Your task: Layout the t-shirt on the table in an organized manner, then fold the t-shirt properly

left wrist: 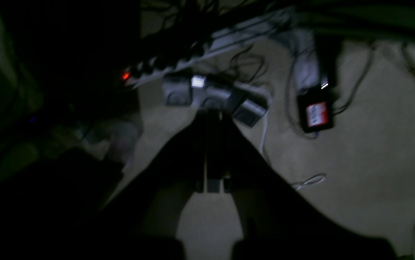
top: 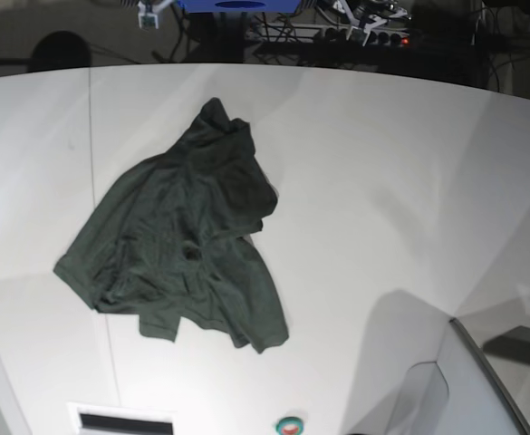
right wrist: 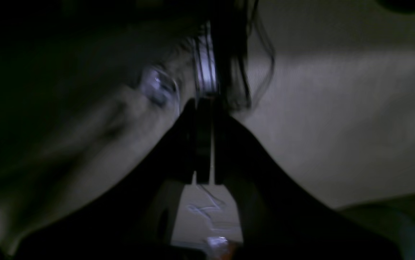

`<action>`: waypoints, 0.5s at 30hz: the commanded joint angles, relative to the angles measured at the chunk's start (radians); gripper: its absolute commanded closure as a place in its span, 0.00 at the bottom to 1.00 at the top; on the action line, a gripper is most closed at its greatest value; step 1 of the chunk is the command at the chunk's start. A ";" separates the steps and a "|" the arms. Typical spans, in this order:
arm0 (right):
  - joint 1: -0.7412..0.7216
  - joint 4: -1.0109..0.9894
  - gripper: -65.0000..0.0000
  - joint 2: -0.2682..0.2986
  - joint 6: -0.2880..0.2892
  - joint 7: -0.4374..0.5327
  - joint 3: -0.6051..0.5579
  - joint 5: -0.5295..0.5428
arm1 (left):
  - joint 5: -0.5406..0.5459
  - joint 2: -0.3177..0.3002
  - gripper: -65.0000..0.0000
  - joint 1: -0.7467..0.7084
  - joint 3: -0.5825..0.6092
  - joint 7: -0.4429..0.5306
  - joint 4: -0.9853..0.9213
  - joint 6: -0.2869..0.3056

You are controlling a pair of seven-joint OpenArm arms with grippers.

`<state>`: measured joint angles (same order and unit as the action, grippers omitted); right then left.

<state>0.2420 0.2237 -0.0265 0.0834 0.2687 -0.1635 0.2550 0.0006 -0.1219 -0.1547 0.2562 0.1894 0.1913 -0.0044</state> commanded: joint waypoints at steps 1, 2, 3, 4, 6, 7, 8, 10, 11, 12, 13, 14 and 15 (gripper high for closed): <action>-0.016 0.016 1.00 0.018 0.000 0.025 -0.038 0.000 | -0.001 -0.005 0.99 -0.007 -0.001 0.008 0.001 -0.003; -0.019 0.016 1.00 0.029 -0.004 0.020 -0.077 0.000 | 0.000 -0.008 0.99 -0.007 -0.001 0.009 0.001 -0.003; -0.030 0.015 1.00 0.033 -0.006 0.019 -0.097 0.002 | 0.000 -0.009 0.99 -0.007 -0.001 0.009 0.003 -0.003; -0.034 0.009 0.99 0.035 -0.006 0.017 -0.095 0.002 | 0.000 -0.009 0.99 -0.007 -0.001 0.009 0.003 -0.003; -0.045 -0.027 0.99 0.035 -0.007 0.017 -0.061 0.002 | 0.000 -0.008 0.99 -0.004 -0.001 0.008 0.003 -0.003; -0.053 -0.048 0.99 0.035 -0.007 0.017 -0.043 0.002 | 0.000 -0.008 0.99 -0.004 -0.001 0.008 0.003 -0.003; -0.059 -0.071 0.99 0.035 -0.007 0.017 -0.024 0.002 | 0.000 -0.008 0.99 -0.004 -0.001 0.008 0.003 -0.003; -0.060 -0.094 0.99 0.035 -0.007 0.017 0.003 0.002 | 0.000 -0.008 0.99 -0.004 -0.001 0.008 0.003 -0.003; -0.060 -0.099 0.98 0.036 -0.007 0.017 0.017 0.002 | 0.000 -0.008 0.99 -0.004 -0.001 0.008 0.003 -0.003; -0.059 -0.099 0.95 0.038 -0.007 0.017 0.029 0.000 | 0.000 -0.008 0.99 -0.006 -0.002 0.008 0.003 -0.003; -0.057 -0.099 0.90 0.049 -0.007 0.017 0.038 0.000 | 0.000 -0.008 0.99 -0.006 -0.002 0.008 0.003 -0.003; -0.054 -0.099 0.82 0.058 -0.007 0.014 0.046 0.000 | 0.000 -0.008 0.99 -0.007 -0.002 0.008 0.003 -0.003; -0.053 -0.099 0.72 0.061 -0.009 0.004 0.054 0.002 | 0.000 -0.008 0.99 -0.009 -0.002 0.008 0.003 -0.003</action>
<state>0.1963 0.1215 0.0319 0.0723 0.2615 -0.1116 0.2550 0.0006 -0.1234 -0.1532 0.2562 0.1936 0.1925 -0.0013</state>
